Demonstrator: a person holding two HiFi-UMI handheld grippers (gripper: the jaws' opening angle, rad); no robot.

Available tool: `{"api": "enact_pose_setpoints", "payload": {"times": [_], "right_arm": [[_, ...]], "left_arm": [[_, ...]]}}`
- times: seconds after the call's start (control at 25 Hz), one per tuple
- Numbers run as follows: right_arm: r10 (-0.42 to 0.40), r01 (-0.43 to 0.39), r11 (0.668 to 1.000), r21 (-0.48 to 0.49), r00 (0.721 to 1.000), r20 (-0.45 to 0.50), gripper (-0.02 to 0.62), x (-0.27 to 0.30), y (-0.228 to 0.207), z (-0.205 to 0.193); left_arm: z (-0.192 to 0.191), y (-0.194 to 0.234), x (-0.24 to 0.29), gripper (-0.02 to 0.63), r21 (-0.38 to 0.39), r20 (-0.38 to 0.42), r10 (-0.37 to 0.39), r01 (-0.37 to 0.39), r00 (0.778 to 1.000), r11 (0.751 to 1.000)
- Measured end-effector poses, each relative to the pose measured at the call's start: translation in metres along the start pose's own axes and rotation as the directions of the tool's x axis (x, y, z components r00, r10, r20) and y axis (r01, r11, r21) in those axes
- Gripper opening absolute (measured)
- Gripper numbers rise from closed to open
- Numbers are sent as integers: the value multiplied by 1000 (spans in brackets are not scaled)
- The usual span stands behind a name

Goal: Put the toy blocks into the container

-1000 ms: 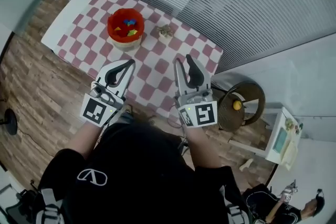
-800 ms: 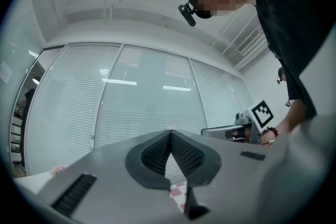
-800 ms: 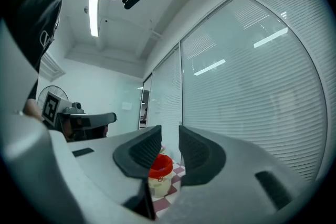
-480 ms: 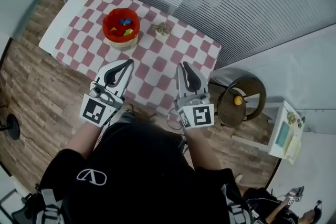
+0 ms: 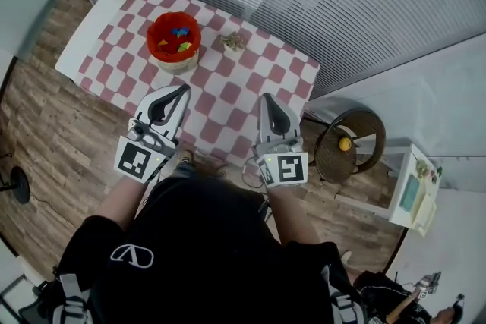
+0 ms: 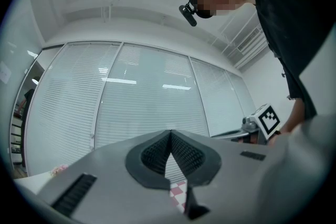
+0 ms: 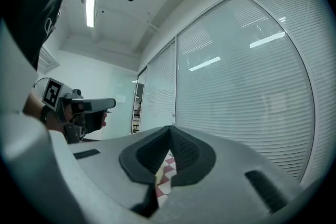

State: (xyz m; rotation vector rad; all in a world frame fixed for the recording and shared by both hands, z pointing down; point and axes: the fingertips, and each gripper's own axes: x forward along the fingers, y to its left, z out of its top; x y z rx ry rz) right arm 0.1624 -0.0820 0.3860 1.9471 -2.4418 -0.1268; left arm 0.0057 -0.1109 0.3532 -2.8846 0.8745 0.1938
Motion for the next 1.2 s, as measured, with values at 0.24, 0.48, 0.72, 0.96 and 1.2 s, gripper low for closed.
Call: {"api": "enact_pose_setpoints", "payload": {"times": [0.24,0.48,0.72,0.96,1.2], "right_arm": [[-18,18,1000,-10,1000,-10,-2,2,-4,-3],[-19,19,1000,-18,1000,-19,-2,2,-1,-4],[-18,18,1000,-25,1000,-24,-2,3,0,-4],[-19,19,1000,-23,1000,-22,-2,1,1,-3],[-14,13,1000,-18,1000,-19,-2,-2,1,-4]], "left_arm": [[-3,3,2,6,-4,-4,3,-3,1000,1000],[-2,2,1,6,-7,0,1,-1,1000,1000],[-2,4,2,6,-7,-3,4,-5,1000,1000],[-1,2,0,6,-6,1,4,-4,1000,1000],[-1,1,0,6,-6,-1,9,-9,1000,1000]]}}
